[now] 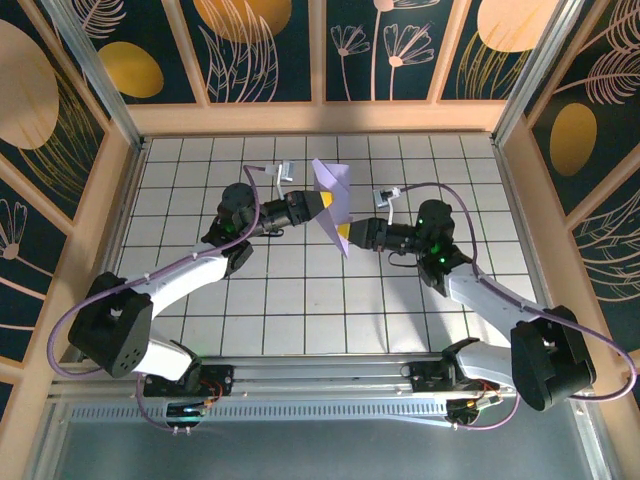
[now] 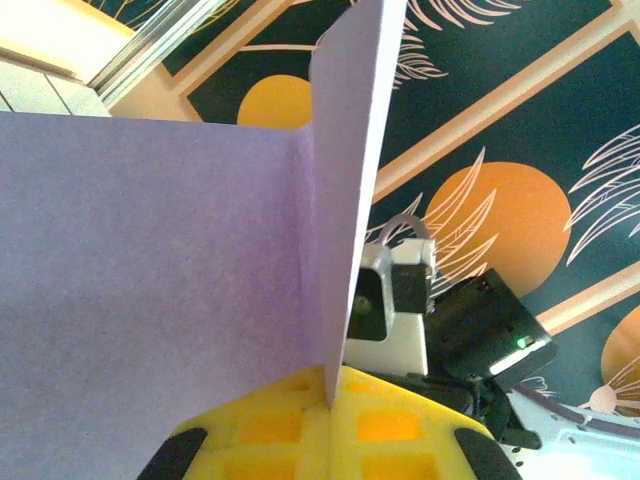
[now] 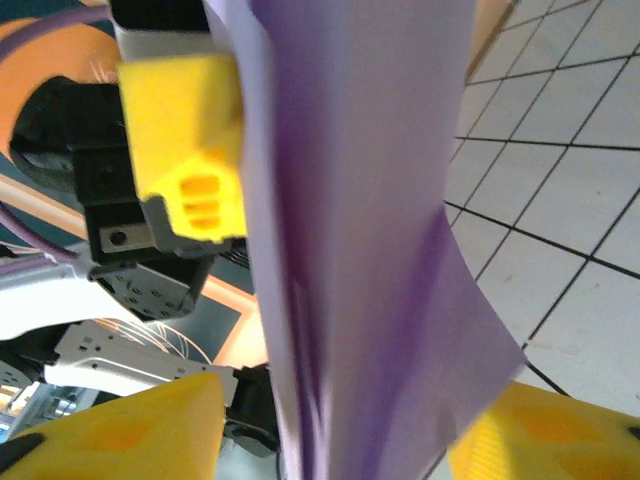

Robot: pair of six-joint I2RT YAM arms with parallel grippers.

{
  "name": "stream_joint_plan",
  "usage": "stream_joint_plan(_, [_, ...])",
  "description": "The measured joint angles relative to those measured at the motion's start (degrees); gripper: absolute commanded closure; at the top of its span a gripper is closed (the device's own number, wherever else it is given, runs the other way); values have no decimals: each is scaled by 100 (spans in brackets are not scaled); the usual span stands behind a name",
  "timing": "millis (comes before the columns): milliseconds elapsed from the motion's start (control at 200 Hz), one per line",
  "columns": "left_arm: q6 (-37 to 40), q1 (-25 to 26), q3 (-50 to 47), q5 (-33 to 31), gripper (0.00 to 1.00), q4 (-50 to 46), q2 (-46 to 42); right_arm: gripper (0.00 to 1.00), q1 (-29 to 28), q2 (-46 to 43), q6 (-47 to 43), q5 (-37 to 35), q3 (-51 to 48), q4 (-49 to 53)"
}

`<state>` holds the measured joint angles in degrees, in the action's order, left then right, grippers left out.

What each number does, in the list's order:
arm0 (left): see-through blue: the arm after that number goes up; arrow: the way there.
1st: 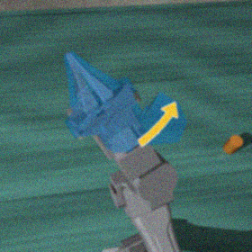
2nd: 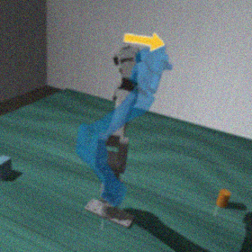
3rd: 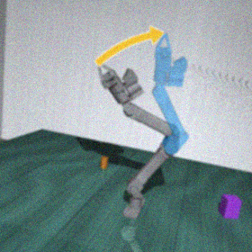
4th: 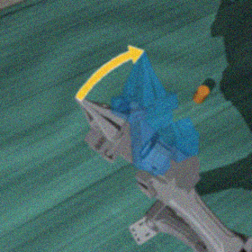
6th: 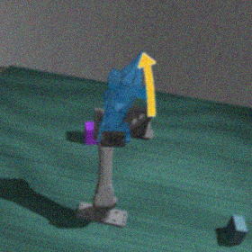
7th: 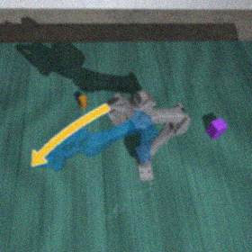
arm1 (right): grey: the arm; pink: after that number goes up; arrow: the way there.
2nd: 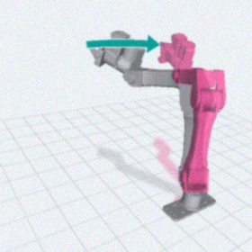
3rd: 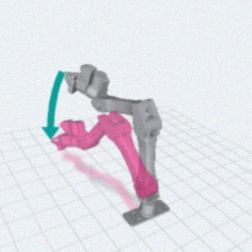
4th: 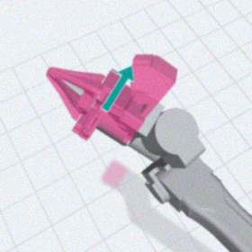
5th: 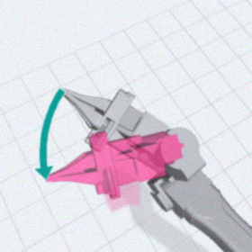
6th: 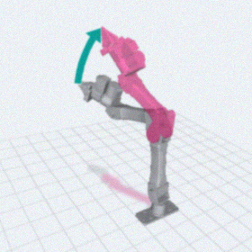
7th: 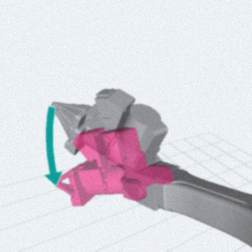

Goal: Fold a paper plane with a square sheet of paper (fold left side to right side)
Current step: Turn over the paper at the center of the table.

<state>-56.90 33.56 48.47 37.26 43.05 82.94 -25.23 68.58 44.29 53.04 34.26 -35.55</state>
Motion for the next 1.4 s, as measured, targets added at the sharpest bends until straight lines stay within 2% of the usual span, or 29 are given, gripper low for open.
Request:
stream_joint_plan(285, [0,4,0,24,100,-2,66,60,20,50,-4,-2,131,-258])
stream_joint_plan(400, [0,13,0,24,99,0,76,68,59,50,-9,-4,166,-251])
stream_joint_plan(631, [70,22,0,-31,79,-125,70,90,94,50,-94,-52,289,-131])
stream_joint_plan(826, [452,22,0,-372,60,-734,-151,99,94,37,-345,-208,326,313])
stream_joint_plan(996, [831,22,-7,-1034,50,-1355,-612,100,92,-70,-656,-433,391,907])
stream_joint_plan(1216, [1233,22,-245,-2439,38,-2146,-1469,100,68,-256,-1165,-883,667,1766])
stream_joint_plan(1401, [1534,22,-424,-3595,33,-2846,-2096,100,-286,-278,-1937,-1934,1287,2931])
